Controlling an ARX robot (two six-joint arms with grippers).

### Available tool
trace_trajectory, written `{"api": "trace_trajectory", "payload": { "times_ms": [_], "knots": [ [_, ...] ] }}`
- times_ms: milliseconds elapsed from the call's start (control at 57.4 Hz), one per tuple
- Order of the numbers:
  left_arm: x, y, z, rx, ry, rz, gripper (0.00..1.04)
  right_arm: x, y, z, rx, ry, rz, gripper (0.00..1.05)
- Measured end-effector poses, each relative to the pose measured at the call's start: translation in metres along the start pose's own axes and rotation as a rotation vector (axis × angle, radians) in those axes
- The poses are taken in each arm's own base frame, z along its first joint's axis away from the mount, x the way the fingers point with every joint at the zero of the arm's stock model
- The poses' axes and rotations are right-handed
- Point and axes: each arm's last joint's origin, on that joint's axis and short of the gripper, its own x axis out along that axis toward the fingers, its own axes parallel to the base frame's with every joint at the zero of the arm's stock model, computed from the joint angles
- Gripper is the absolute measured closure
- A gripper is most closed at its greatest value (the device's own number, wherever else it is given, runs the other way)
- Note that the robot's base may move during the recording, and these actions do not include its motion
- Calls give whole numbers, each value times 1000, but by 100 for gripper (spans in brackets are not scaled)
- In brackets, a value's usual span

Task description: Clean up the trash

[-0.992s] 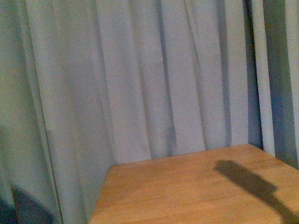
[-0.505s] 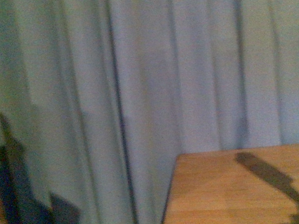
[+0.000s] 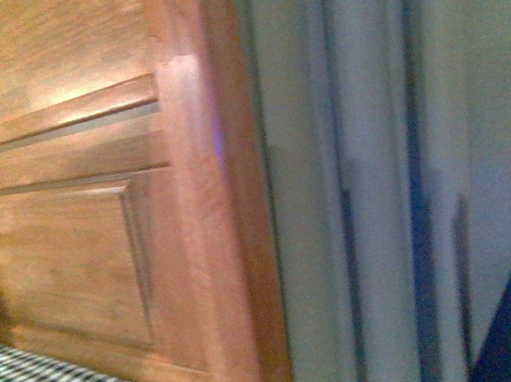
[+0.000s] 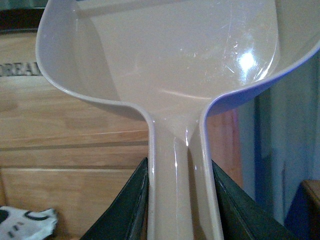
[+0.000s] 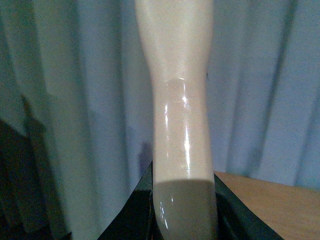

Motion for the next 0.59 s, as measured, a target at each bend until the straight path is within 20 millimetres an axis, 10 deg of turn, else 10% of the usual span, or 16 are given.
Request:
{"api": "trace_trajectory", "payload": {
  "times_ms": [592],
  "knots": [
    [0, 0, -1, -1, 2, -1, 76, 0, 0, 0, 1, 1, -4, 85]
  ]
}}
